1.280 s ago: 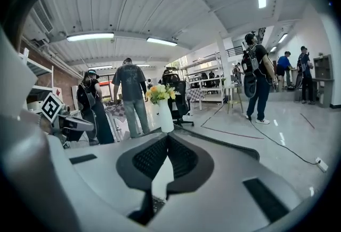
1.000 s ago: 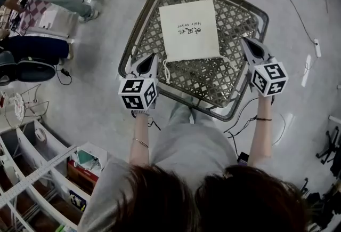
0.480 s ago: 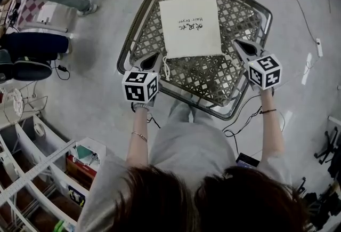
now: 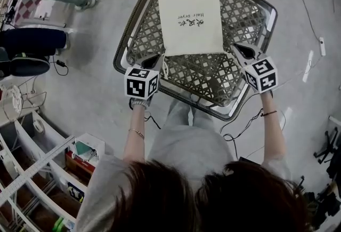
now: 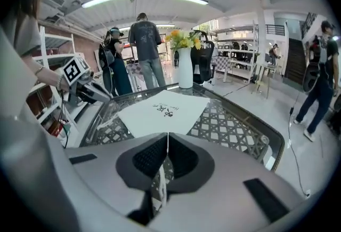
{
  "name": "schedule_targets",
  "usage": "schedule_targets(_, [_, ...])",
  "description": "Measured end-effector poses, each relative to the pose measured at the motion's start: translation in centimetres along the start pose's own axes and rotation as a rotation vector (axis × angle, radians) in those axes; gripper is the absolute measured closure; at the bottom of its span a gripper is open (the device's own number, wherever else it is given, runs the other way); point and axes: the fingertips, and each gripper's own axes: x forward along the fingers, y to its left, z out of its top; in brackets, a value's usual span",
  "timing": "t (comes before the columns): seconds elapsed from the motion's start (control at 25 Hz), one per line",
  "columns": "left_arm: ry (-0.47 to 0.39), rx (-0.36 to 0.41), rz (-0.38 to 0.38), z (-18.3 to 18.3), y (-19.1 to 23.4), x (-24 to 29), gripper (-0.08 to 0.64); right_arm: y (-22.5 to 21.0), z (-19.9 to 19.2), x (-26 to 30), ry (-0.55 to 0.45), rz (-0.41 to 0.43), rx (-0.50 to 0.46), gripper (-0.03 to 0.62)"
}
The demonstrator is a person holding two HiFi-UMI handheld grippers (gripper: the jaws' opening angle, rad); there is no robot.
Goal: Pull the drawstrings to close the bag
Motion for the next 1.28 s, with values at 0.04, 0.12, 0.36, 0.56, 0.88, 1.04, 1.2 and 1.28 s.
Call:
schedule_targets(0.04, [0.009,0.005,-0.007,-0.3,0.0,0.2,0.532,-0.1,-0.5,0.2,0.025,-0.007,-0.010,0.568])
schedule_targets(0.12, [0.022,0.007,-0.020,-0.8,0.1,0.7,0.532,-0.1,-1.4,0.6,0.069,0.009,-0.012,0.568])
schedule_targets(0.36, [0.071,0.027,-0.027,-2.1,0.6,2.1,0.468,0.1,-3.2,1.9,0.132,0.078,0.008,0.471])
schedule_targets(0.56, [0.096,0.059,-0.038,-2.8,0.7,2.8,0.443,1.0,-4.6,2.9,0.204,0.155,-0.033,0.448])
schedule_targets(0.88, [0.193,0.164,-0.076,-4.4,0.9,4.7,0.400,1.9,-6.6,3.9,0.339,0.250,-0.135,0.426])
schedule_targets(1.04, [0.201,0.180,-0.071,-4.4,1.2,5.4,0.399,2.0,-7.2,4.2,0.386,0.267,-0.176,0.426])
schedule_targets(1.2, [0.217,0.216,-0.067,-4.5,1.1,6.0,0.399,2.3,-7.6,4.5,0.424,0.288,-0.197,0.426])
schedule_targets(1.28, [0.227,0.230,-0.063,-4.6,1.1,6.2,0.399,2.3,-7.7,4.7,0.436,0.292,-0.206,0.428])
